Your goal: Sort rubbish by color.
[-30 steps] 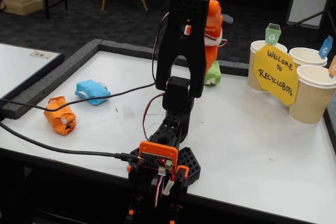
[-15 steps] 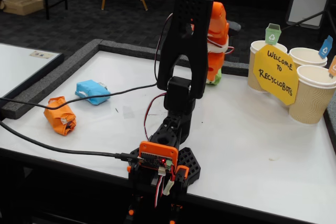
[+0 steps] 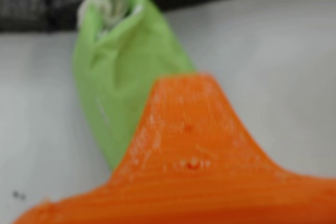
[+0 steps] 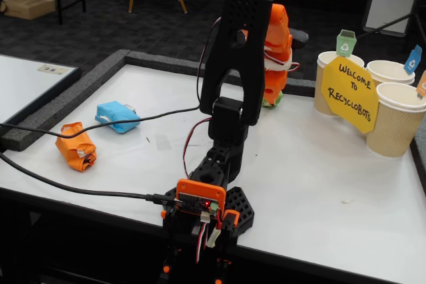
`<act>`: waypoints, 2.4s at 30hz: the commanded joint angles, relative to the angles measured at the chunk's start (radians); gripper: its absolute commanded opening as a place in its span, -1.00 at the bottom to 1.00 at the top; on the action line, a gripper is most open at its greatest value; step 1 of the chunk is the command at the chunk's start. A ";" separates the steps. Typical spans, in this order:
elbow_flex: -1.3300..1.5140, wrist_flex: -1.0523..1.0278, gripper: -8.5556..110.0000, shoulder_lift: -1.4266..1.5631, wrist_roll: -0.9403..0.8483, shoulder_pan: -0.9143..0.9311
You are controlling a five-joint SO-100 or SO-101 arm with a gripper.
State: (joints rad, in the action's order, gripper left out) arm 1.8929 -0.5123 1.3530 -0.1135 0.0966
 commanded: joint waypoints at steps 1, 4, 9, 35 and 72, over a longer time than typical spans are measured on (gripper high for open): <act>-0.026 0.023 -0.85 0.037 -0.020 -0.015; -0.026 0.025 -0.85 0.037 -0.020 -0.021; -0.026 0.026 -0.85 0.037 -0.020 -0.021; -0.190 -0.313 -0.85 0.233 -0.020 0.018; -0.183 -0.471 -0.71 0.365 0.492 -0.298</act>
State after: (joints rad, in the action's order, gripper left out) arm 1.8377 -1.0508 1.7472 0.2654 -0.1825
